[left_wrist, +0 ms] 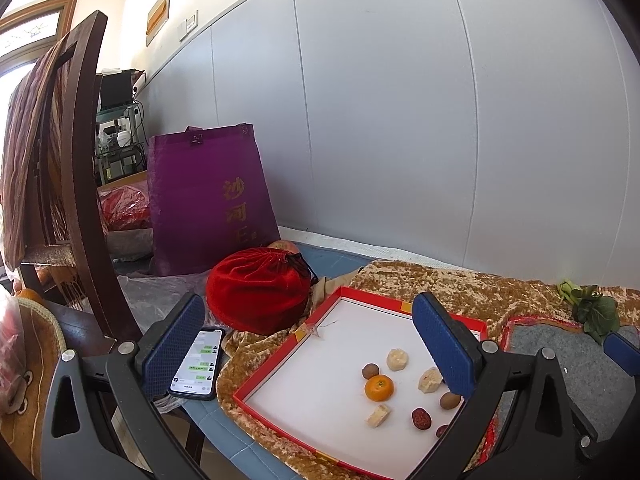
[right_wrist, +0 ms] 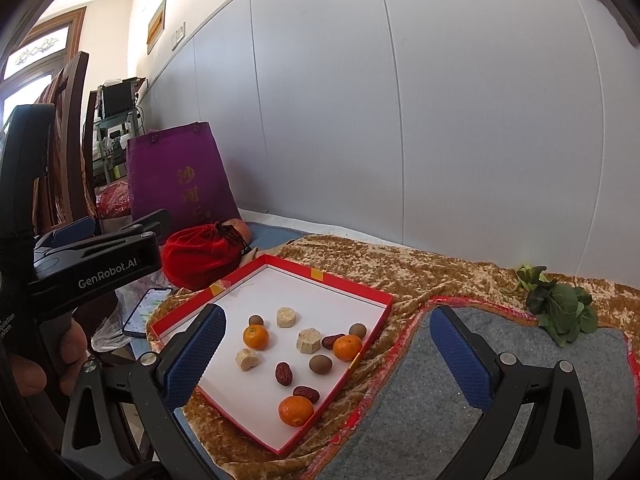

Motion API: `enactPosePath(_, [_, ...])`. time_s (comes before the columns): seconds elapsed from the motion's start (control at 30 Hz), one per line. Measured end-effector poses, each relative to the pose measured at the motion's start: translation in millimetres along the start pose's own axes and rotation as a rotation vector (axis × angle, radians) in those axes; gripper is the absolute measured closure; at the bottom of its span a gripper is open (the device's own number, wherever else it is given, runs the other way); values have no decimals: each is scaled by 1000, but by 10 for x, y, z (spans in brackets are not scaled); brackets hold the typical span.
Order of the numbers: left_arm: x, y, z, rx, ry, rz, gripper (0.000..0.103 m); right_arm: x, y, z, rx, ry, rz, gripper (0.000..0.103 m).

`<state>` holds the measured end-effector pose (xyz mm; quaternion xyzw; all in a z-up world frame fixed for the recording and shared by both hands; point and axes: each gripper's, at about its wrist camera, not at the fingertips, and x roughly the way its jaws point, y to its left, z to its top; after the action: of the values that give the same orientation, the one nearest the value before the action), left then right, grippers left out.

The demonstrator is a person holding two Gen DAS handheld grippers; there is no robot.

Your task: Organize fruits

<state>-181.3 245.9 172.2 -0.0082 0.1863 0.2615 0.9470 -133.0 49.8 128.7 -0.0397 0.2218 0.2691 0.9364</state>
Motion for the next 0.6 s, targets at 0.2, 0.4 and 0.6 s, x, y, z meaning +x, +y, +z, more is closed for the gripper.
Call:
enactPosePath(0.2, [7, 24, 2, -5, 5, 4, 0, 24, -6, -5, 4, 6, -1, 0])
enactPosePath(0.4, [4, 29, -2, -4, 4, 9, 0, 31, 27, 2, -1, 1, 3, 0])
enactPosePath(0.6, [11, 47, -6, -8, 6, 10, 0, 40, 36, 2, -1, 2, 5, 0])
